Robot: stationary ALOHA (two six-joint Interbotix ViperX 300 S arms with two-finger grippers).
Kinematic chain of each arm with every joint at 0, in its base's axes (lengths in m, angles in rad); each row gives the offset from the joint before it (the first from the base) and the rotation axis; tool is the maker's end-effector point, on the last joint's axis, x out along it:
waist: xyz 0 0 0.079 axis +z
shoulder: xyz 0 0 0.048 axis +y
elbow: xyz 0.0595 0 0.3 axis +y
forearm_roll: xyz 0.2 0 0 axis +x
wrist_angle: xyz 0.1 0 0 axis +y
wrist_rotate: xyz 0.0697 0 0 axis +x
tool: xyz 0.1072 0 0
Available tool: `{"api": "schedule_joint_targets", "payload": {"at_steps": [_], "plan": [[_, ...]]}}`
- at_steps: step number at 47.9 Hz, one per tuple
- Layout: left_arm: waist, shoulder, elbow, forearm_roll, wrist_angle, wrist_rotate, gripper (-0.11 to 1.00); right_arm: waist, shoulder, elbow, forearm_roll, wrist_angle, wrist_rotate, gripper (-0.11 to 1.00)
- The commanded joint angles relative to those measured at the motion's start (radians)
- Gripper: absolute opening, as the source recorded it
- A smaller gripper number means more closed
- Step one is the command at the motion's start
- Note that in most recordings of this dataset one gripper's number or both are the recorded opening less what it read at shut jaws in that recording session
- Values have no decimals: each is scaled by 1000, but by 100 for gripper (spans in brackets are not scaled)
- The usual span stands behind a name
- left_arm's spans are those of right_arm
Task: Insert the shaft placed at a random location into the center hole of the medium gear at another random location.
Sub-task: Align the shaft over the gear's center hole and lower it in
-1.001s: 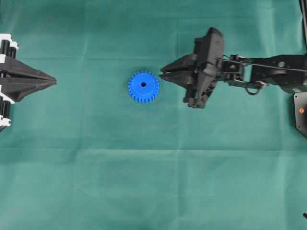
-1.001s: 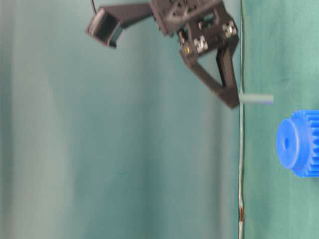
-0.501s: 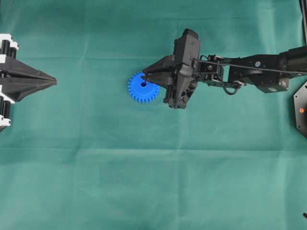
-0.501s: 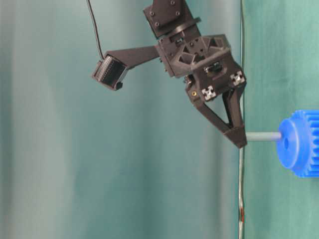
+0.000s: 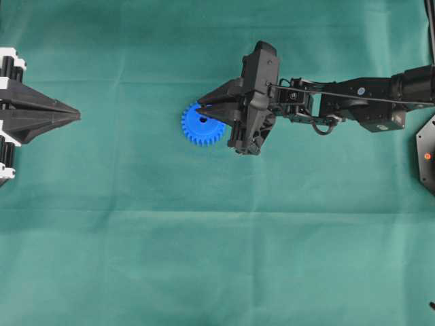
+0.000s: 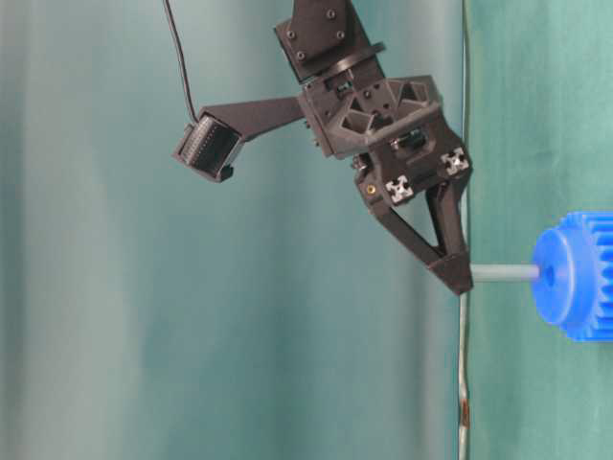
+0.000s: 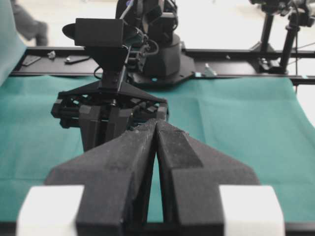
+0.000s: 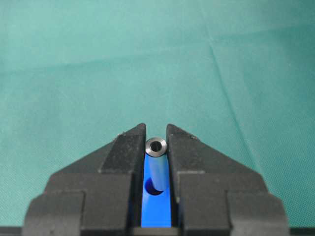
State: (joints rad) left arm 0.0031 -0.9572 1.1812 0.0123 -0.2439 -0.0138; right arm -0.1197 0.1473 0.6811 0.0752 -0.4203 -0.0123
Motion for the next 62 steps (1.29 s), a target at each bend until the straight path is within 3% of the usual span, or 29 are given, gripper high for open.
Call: {"api": "schedule_joint_targets", "payload": {"at_steps": [1, 62], "plan": [[2, 6, -18, 2, -5, 0, 0, 2, -12, -23, 0, -2, 6, 13], [5, 6, -18, 2, -5, 0, 0, 8, 55, -26, 3, -25, 9, 13]]}}
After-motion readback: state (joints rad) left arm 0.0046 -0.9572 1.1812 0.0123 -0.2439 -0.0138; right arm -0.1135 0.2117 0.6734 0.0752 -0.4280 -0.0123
